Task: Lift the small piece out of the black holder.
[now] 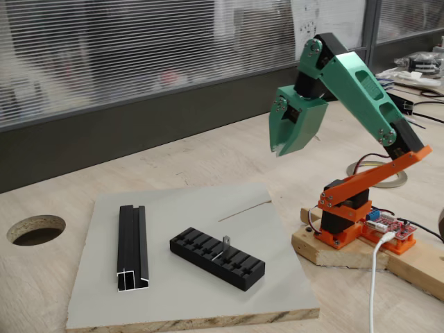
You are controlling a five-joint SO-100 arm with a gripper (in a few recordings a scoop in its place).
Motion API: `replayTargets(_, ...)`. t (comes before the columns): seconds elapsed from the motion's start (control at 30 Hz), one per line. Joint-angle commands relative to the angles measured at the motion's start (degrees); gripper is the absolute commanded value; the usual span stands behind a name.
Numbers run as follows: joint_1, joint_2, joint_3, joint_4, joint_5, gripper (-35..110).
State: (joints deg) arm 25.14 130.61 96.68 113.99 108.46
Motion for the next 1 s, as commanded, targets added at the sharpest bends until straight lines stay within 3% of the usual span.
replayTargets(0.0, -11.87, -3.43, -0.09, 0.18, 10.46, 8)
replayTargets(0.2, -28.83, -9.67, -0.18, -5.89, 28.04, 8)
replayTargets(0.4, -39.55, -14.68, -0.18, -7.21, 32.17, 8)
replayTargets(0.67, -40.34, -19.86, -0.09, -9.23, 31.46, 8)
replayTargets(0.97, -40.96, -20.83, 14.24, -28.83, 32.08, 8)
